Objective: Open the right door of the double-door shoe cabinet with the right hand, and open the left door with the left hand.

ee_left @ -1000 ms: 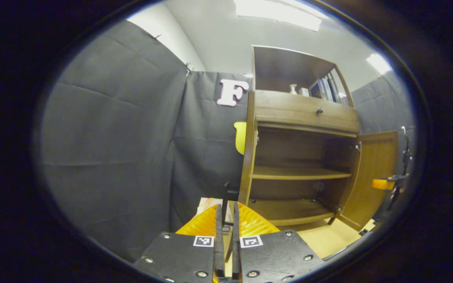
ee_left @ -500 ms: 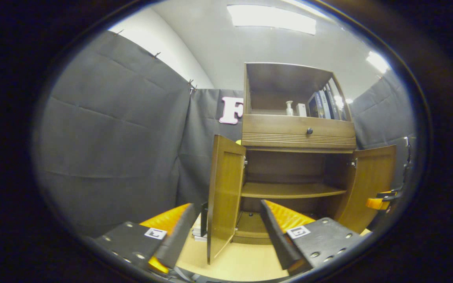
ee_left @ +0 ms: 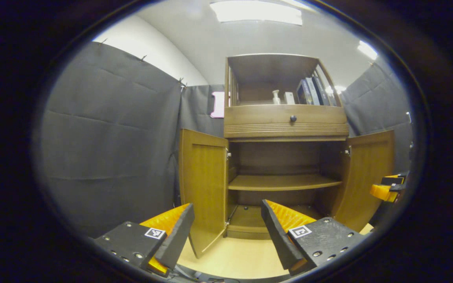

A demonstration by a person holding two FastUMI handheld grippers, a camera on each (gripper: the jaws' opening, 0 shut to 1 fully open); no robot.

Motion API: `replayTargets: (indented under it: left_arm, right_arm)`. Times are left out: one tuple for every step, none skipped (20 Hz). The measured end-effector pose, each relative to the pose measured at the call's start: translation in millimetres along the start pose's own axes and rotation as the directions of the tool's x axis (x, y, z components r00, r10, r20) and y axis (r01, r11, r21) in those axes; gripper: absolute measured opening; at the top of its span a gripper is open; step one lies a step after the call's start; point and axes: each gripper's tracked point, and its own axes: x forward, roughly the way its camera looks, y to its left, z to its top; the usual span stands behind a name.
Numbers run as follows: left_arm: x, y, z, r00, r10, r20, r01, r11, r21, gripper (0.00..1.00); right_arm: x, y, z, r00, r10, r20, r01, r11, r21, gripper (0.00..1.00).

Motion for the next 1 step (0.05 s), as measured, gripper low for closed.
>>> replayTargets:
  left_arm:
    - [2.1,-3.6,-3.1,1.0,-0.011,-0.009,0.011,1.0,0.01,0.99]
  right_arm:
    - [-1.2,2.9,-1.1,1.0,0.002,-0.007,-0.002,1.0,-0.002,0.92]
